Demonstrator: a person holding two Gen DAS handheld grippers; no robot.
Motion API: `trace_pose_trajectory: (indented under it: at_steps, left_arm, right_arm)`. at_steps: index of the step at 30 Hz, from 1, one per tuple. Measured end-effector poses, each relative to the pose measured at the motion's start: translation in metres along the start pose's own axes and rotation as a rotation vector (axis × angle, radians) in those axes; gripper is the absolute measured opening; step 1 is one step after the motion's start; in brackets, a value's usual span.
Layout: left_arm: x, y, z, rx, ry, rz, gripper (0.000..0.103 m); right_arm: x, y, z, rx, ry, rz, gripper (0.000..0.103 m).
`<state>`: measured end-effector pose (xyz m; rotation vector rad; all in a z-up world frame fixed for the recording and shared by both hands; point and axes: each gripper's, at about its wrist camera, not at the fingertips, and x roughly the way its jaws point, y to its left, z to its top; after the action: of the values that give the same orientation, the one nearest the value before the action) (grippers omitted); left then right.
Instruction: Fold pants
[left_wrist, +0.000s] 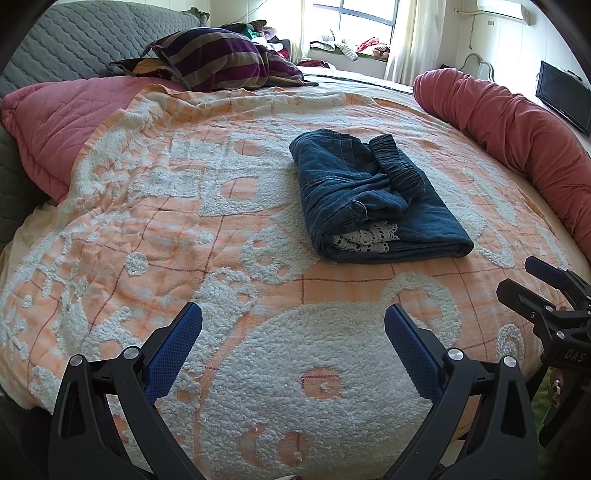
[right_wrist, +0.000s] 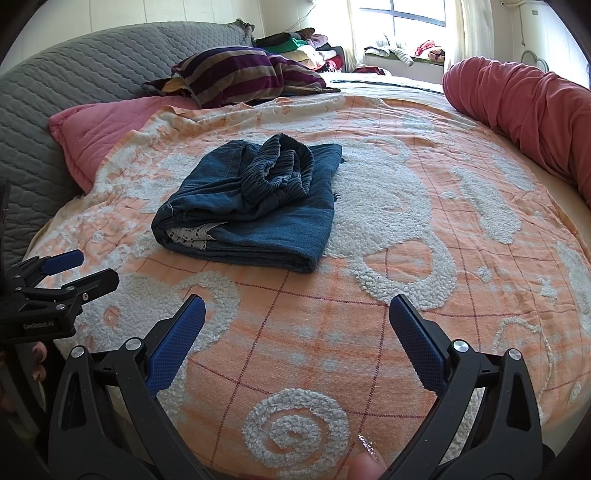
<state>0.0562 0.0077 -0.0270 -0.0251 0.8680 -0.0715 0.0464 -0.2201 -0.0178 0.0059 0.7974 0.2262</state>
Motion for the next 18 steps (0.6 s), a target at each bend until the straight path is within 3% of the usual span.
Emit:
trace_pose_trajectory:
  at_steps: [18]
  left_arm:
    - [-0.0005,0.0008,-0.0001,-0.006,-0.003,-0.01,0.099]
  right_arm:
    - [0.0021,-0.0021,-0.0011,0.001,-0.001,-0.005,0.094]
